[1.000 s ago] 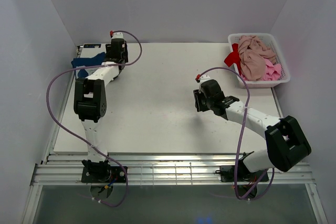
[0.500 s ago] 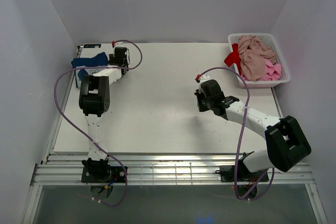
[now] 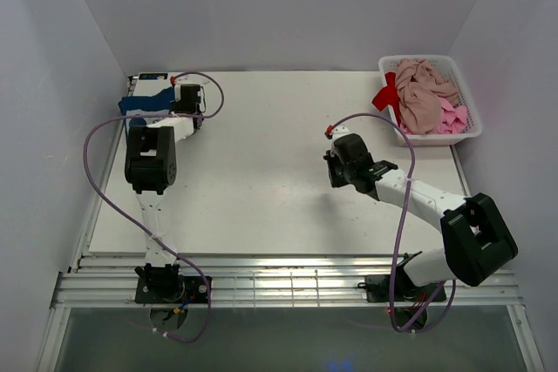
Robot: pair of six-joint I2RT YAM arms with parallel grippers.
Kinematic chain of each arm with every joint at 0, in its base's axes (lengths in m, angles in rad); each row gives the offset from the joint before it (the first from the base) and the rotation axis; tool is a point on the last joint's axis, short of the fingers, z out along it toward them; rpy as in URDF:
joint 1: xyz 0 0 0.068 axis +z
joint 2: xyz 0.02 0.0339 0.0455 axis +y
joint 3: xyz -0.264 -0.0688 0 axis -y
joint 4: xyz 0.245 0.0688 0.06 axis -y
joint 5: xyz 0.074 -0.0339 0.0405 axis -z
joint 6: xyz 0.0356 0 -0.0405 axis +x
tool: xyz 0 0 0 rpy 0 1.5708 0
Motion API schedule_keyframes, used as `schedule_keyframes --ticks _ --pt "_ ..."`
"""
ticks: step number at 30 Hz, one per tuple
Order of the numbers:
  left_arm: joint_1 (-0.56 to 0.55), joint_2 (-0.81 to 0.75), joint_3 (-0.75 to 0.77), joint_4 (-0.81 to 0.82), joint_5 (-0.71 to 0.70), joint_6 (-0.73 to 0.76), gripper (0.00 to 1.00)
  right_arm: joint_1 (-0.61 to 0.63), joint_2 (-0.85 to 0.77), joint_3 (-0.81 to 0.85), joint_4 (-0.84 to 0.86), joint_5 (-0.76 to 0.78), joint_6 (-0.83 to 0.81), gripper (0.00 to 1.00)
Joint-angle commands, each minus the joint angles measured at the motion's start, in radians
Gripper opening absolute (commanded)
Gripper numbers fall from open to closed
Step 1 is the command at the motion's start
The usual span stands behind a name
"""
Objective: Fold and stack the t-shirts
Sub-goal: Put the neatly folded tshirt into the corner of the board with the left arm
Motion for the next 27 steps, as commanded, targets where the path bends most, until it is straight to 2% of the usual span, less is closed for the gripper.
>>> schedule_keyframes --ticks 1,8,15,17,18,19,21,23,27 --pt "0.013 -0.066 -0.077 -0.119 0.0 -0.06 0.0 0.005 -0.054 0.004 -0.013 -0.008 -0.006 0.08" --pt "0.024 -0.147 -0.214 -0.136 -0.003 -0.109 0.0 0.005 -0.123 -0.002 -0.039 -0.012 0.005 0.08" --pt "0.025 -0.179 -0.263 -0.124 0.028 -0.121 0.0 0.005 -0.178 -0.029 -0.05 -0.014 0.011 0.08" --pt "0.025 -0.184 -0.263 -0.108 0.048 -0.117 0.11 0.005 -0.178 -0.037 -0.048 -0.012 0.012 0.1" --pt "0.025 -0.19 -0.259 -0.087 0.058 -0.111 0.31 0.005 -0.176 -0.039 -0.045 -0.011 0.012 0.18" --pt "0.025 -0.196 -0.257 -0.075 0.081 -0.111 0.41 0.005 -0.172 -0.042 -0.041 -0.009 0.012 0.23" --pt "0.018 -0.225 -0.254 -0.033 0.092 -0.111 0.54 0.007 -0.146 -0.042 -0.029 -0.003 0.003 0.34" --pt "-0.01 -0.253 -0.236 -0.007 0.085 -0.076 0.58 0.007 -0.117 -0.016 -0.041 0.032 0.0 0.35" --pt "-0.081 -0.334 -0.171 0.092 0.042 0.023 0.59 0.005 -0.098 0.035 -0.076 0.076 -0.003 0.41"
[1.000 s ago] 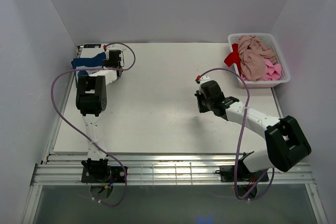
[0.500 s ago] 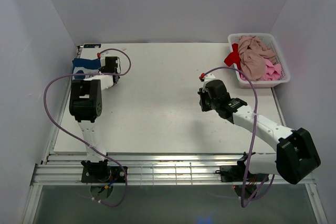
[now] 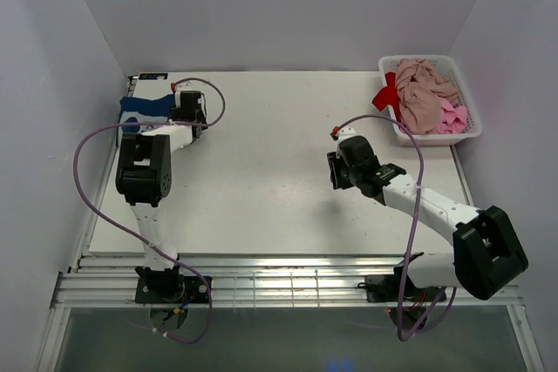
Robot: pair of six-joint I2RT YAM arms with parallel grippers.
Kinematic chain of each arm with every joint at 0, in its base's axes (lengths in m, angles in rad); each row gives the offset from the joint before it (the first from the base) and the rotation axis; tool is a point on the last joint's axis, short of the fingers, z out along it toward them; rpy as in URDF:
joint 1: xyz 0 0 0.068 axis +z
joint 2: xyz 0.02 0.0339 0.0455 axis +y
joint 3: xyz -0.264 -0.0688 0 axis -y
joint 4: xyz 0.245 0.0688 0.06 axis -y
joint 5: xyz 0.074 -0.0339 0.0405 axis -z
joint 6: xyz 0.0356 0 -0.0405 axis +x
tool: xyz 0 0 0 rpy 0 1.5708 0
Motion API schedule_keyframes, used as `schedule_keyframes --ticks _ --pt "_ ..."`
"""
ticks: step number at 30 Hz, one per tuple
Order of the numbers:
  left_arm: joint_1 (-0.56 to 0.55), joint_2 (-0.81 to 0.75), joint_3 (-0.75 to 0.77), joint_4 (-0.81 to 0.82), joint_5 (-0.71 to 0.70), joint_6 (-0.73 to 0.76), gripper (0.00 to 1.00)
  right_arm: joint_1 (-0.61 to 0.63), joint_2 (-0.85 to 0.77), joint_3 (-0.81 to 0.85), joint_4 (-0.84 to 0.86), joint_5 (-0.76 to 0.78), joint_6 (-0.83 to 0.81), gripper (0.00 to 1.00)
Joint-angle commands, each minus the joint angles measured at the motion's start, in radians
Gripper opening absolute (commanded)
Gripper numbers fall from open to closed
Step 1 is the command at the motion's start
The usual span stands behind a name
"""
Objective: Fold and stack the t-shirts
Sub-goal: Put the neatly folded tshirt into the corner of the board with the left arm
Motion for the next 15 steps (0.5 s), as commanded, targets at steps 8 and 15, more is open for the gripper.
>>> schedule_keyframes --ticks 8,15 --pt "-0.297 -0.423 0.022 0.044 0.005 0.092 0.61 0.005 -0.081 0.108 -0.053 0.094 0.009 0.5" --pt "-0.605 -0.639 -0.265 0.011 0.064 -0.054 0.6 0.007 -0.222 0.112 -0.128 0.049 0.067 0.49"
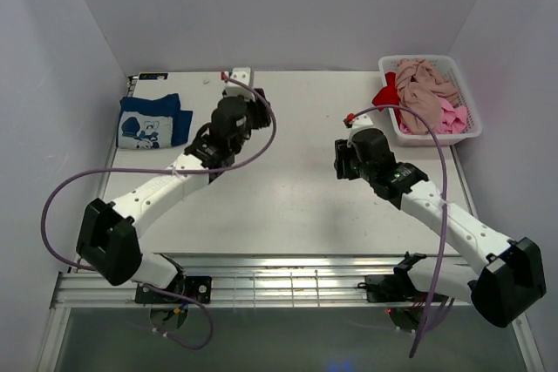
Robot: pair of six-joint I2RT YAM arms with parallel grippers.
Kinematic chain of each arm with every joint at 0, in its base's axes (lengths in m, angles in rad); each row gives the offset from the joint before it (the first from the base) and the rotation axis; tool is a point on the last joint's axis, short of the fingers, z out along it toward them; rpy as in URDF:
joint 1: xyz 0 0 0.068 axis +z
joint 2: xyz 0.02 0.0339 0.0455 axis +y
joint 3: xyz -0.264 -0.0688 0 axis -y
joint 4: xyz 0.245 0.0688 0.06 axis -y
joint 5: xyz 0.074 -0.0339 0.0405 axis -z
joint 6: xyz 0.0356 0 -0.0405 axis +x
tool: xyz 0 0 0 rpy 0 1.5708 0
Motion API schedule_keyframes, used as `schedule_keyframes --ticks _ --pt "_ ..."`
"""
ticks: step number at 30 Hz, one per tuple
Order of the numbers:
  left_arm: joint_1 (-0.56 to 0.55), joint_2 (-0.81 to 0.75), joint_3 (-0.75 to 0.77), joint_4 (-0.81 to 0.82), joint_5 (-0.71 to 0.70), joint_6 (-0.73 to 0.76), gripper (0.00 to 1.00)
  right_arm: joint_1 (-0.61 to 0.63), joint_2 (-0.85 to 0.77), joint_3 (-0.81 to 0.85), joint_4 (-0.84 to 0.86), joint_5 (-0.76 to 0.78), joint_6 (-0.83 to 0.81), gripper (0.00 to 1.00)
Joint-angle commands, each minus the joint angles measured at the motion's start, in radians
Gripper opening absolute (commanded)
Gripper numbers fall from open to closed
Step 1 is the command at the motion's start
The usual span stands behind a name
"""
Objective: Fold and stack the t-shirts
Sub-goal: Put the neatly folded tshirt into the corner of the board with the left arm
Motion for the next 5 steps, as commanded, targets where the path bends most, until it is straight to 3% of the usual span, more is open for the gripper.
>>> schedule_keyframes --ticks 1,5 --pt "-0.148 -0.038 -0.133 -0.071 0.018 -0.075 0.6 0.006 -0.126 0.001 -0.027 0.001 0.044 0.49" --pt "-0.275 -0.091 -0.19 -0.138 0.007 -0.161 0.59 0.006 -0.213 -0.01 -0.071 -0.006 0.091 0.45"
